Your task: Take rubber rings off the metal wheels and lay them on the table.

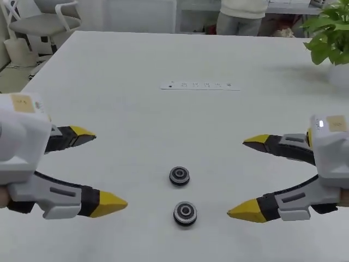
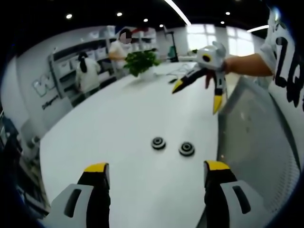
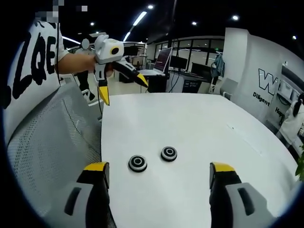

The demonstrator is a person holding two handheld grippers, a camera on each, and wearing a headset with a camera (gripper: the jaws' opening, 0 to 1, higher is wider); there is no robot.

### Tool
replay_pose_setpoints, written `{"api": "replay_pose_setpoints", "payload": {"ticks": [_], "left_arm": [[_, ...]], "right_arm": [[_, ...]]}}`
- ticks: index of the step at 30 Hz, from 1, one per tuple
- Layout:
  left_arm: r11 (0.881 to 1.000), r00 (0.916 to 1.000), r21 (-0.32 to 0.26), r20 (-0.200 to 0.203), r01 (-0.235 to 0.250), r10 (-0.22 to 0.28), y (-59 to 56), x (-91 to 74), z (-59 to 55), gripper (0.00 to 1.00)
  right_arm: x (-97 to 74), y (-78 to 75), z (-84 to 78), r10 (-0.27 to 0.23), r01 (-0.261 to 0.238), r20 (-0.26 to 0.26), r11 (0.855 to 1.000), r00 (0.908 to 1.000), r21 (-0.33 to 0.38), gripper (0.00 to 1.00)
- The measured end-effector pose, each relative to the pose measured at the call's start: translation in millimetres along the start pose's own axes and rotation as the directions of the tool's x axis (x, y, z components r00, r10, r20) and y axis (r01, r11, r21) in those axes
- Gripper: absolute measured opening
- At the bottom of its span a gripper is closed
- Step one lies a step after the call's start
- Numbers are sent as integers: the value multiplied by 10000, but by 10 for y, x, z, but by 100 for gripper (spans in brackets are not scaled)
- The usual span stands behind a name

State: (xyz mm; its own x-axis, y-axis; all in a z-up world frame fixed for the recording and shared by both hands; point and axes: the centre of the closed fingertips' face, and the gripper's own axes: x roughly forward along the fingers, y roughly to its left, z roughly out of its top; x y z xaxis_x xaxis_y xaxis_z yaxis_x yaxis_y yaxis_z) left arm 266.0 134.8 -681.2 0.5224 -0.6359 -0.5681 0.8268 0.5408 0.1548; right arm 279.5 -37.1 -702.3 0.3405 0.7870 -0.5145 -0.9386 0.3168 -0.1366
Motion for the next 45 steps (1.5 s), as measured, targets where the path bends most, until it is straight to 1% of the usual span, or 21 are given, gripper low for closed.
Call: {"api": "replay_pose_setpoints", "payload": {"ticks": [5,14,16,19,27,32,36,45], "left_arm": [[9999,10000,135,10,90,-90,17,51,46,82],[9985,9994,430,-57,339,-337,15,156,116,82],[9982,9993,477,5,370,-371,16,174,151,82],[9978,9990,498,64,445,-449,6,198,174,82],[9963,9979,582,10,640,-641,-8,292,165,80],[9953,9970,592,-9,768,-769,-28,339,148,80],[9942,9962,641,-87,866,-862,-48,376,119,80],[9924,9947,676,-94,1028,-1024,-78,443,122,80]], "right_arm": [[21,-14,25,110,-110,114,9999,9999,14,82],[60,-25,21,317,-316,96,9995,9995,-53,79],[70,-23,28,355,-355,124,9994,9993,-48,79],[89,-18,36,412,-411,129,9991,9991,-84,78],[142,-6,10,579,-579,23,9980,9983,-246,75],[173,-5,9,660,-657,148,9977,9977,-151,73],[193,-3,-2,692,-689,136,9974,9975,-194,72],[246,32,-14,882,-877,157,9956,9960,-323,68]]}}
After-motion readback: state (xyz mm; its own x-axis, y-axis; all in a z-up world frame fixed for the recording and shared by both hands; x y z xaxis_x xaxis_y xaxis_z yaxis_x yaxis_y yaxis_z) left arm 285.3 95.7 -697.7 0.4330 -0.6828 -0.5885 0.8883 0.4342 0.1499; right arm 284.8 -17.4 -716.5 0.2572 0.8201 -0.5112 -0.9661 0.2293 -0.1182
